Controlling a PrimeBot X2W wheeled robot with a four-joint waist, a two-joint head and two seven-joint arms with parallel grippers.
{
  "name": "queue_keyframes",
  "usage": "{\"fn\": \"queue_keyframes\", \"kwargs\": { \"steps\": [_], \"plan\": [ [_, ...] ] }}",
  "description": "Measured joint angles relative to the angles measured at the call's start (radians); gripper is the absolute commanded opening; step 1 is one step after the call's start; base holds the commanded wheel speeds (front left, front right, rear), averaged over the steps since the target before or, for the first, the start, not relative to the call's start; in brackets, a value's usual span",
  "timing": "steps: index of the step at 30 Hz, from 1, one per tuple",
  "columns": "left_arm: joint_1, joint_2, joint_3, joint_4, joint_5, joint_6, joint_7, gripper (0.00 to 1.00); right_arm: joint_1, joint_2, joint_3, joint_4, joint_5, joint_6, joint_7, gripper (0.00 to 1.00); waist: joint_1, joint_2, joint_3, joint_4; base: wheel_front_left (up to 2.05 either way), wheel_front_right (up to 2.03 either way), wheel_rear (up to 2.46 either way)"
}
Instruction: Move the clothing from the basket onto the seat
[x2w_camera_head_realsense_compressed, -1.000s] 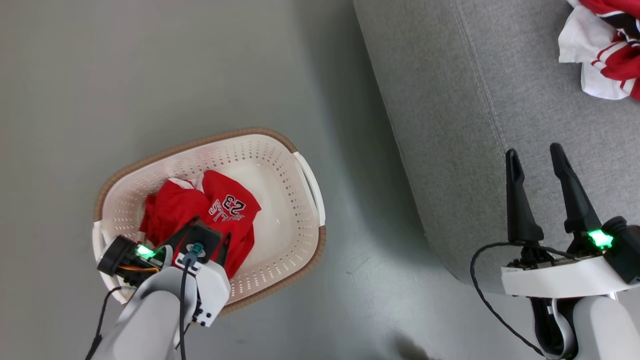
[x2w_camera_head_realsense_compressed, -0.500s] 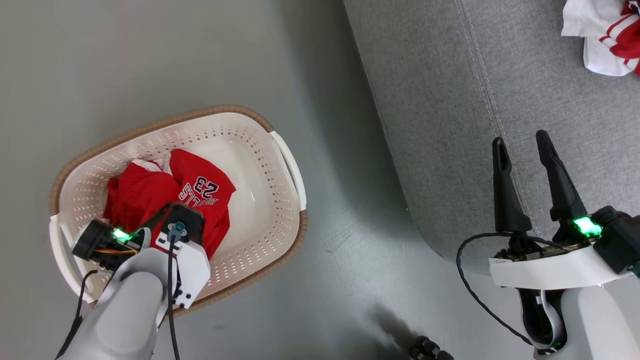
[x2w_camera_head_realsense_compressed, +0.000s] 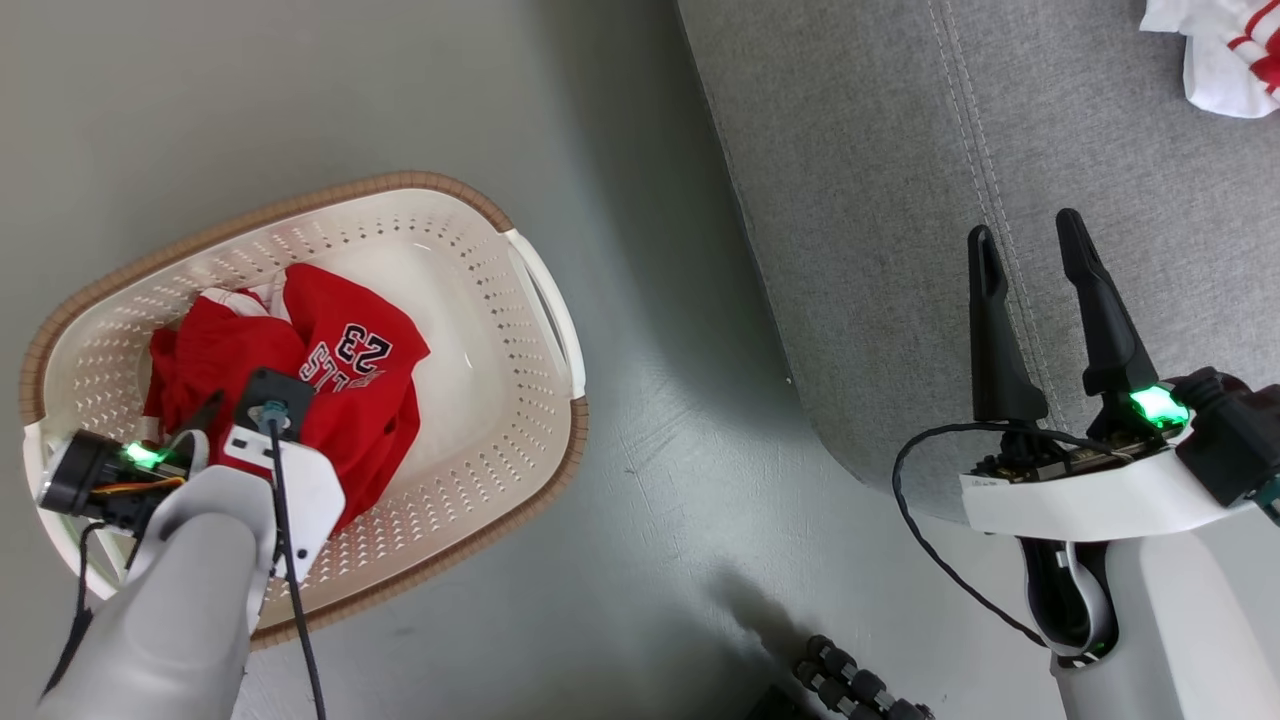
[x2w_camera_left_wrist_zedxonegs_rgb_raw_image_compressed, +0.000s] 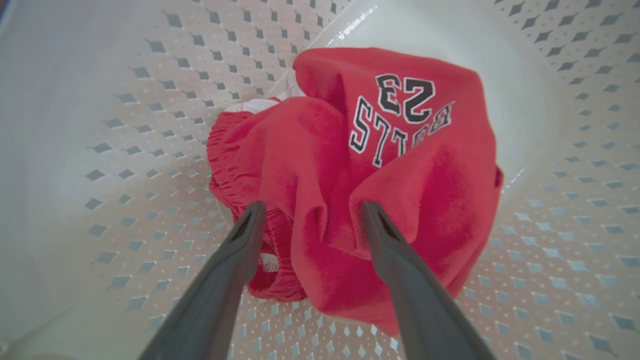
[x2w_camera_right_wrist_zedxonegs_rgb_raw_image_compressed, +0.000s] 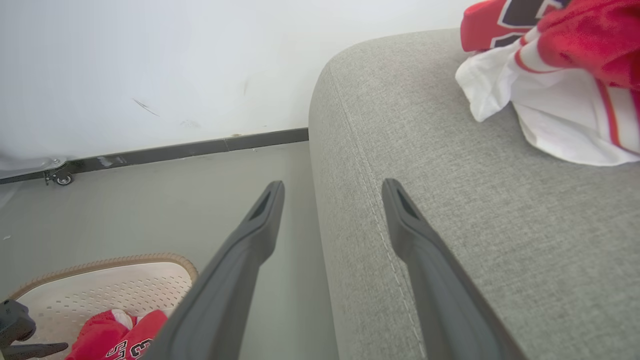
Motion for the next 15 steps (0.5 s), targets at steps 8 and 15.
{"fn": "queue_keyframes", "kwargs": {
  "steps": [8, 15],
  "plan": [
    [-0.016, -0.006, 0.017, 0.022, -0.005, 0.044, 0.031, 1.0, -0.038, 0.0, 0.018, 0.024, 0.01, 0.0, -0.011, 1.0, 0.0, 0.0, 0.03, -0.012, 0.0, 0.0, 0.0],
    [-0.035, -0.029, 0.013, 0.025, -0.006, 0.038, 0.034, 1.0, -0.057, 0.0, 0.03, 0.048, 0.01, 0.0, -0.012, 1.0, 0.0, 0.0, 0.044, -0.019, 0.0, 0.0, 0.0]
  ]
}}
